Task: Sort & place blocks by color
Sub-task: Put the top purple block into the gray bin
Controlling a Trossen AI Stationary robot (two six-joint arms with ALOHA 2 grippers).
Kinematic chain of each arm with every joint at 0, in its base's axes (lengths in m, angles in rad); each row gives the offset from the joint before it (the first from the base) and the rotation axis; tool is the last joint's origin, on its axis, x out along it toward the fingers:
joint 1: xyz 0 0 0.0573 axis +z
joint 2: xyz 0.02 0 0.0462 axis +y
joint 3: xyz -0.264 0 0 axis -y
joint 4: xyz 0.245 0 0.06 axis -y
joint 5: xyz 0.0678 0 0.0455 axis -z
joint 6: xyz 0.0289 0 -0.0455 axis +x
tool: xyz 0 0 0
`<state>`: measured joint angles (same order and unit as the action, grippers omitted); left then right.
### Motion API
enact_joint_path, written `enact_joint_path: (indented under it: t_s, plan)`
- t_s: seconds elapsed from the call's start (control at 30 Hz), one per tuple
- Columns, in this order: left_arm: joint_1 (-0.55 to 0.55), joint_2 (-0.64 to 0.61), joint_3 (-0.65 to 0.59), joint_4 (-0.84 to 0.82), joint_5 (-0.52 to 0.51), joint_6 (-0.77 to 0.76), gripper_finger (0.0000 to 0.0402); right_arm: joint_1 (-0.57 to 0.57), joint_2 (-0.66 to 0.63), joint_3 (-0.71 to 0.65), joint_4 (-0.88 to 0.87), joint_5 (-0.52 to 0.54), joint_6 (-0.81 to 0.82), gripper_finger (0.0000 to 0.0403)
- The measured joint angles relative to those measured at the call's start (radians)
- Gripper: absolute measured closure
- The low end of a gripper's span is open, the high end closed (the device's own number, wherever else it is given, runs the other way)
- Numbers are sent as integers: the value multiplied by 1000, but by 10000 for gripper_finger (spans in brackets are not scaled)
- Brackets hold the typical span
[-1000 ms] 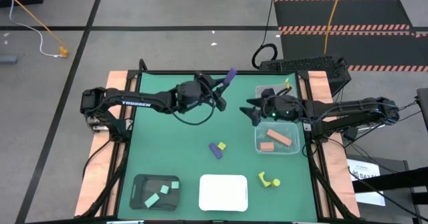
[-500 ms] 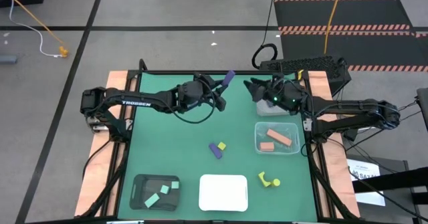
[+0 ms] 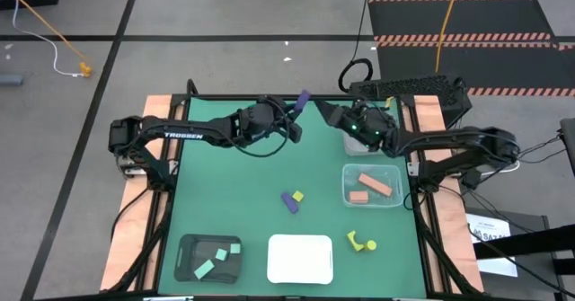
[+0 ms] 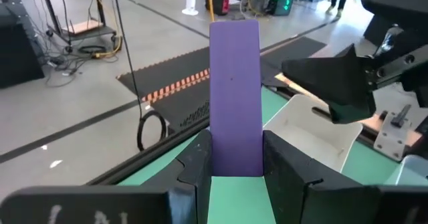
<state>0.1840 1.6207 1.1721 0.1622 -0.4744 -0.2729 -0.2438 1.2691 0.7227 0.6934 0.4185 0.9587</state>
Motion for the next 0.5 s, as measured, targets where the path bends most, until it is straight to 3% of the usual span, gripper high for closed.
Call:
enact_joint_path:
  t_s: [0.37, 0.5]
  plan:
    - [-22, 32, -1, -56, 1, -18, 298, -14, 176, 112, -1, -63, -28, 91]
    - [-22, 31, -1, -86, -2, -18, 298, -25, 191, 120, -41, -86, 3, 111]
